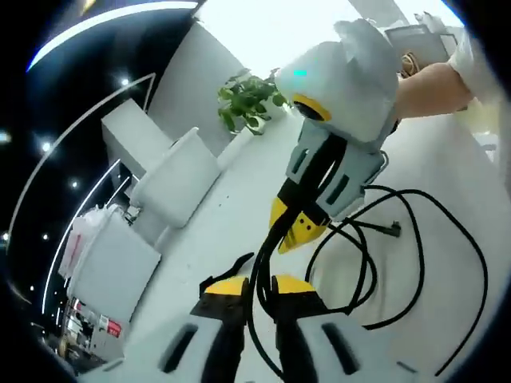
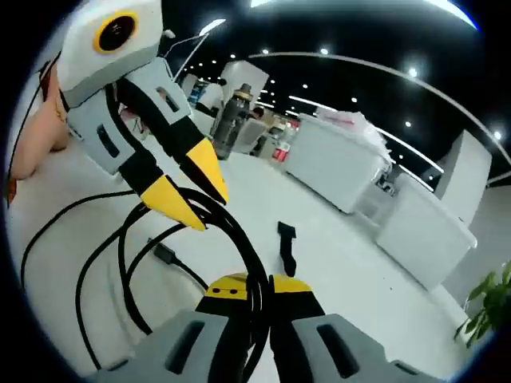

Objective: Coil the Type-C to USB data cable on the desktop and secure it with Velcro straps.

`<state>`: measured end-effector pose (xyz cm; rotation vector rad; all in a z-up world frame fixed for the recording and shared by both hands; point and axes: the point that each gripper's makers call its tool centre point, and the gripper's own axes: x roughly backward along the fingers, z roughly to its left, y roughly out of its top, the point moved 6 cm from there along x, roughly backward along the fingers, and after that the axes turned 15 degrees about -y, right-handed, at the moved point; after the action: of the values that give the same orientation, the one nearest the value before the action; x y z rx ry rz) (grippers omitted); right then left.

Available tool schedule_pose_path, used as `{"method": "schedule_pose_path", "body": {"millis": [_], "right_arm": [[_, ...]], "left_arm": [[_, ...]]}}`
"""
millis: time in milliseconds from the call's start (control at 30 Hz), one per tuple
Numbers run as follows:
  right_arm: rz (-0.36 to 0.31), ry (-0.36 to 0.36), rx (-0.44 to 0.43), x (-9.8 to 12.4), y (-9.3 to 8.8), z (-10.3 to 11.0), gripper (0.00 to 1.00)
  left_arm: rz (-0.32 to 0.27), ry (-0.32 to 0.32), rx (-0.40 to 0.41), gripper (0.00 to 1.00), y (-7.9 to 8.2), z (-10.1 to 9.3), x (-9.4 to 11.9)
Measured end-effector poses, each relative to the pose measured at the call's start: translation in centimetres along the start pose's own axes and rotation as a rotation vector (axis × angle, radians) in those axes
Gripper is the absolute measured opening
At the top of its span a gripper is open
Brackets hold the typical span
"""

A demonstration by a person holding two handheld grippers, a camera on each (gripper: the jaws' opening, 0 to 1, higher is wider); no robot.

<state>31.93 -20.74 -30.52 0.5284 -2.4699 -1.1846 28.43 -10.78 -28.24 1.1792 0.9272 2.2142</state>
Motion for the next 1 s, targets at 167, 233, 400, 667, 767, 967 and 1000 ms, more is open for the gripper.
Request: {"method": "schedule_pose_path", "body": {"millis": [167, 233, 400, 667, 767, 967, 1000], "right_arm": [[-0.123, -0.044, 0.163, 0.6, 2.3, 0.3, 0.06], [-0.160, -0.063, 0.220, 0.9, 3.1, 0.5, 0.06], [-0.118, -0.014, 0.099, 0.8, 2.2, 0.9, 0.08], [0.029, 0.323, -0.760, 2.7, 3.0, -3.0, 0.24], [0.021, 0.227, -0.571, 3.3, 1.9, -6.9, 0.23], [0.303, 0.415, -0.337, 3.0, -2.9, -3.1, 0.21], [0.312, 0.466, -0.340, 3.0, -2.9, -2.3, 0.20]], "left_arm": [[-0.085, -0.072, 0.070, 0.43, -0.1, -0.3, -0.5], [-0.034, -0.036, 0.071, 0.35, -0.7, 0.2, -0.7], [-0.034, 0.006, 0.123, 0.11, -0.7, 0.5, -0.7], [0.020, -0.020, 0.281, 0.08, -1.9, -0.6, -0.9], [-0.032, -0.085, 0.305, 0.08, -1.7, -1.4, -0.7], [-0.027, -0.116, 0.295, 0.08, -1.9, -1.8, -0.5], [-0.025, -0.121, 0.294, 0.08, -1.9, -1.9, -0.5]]}}
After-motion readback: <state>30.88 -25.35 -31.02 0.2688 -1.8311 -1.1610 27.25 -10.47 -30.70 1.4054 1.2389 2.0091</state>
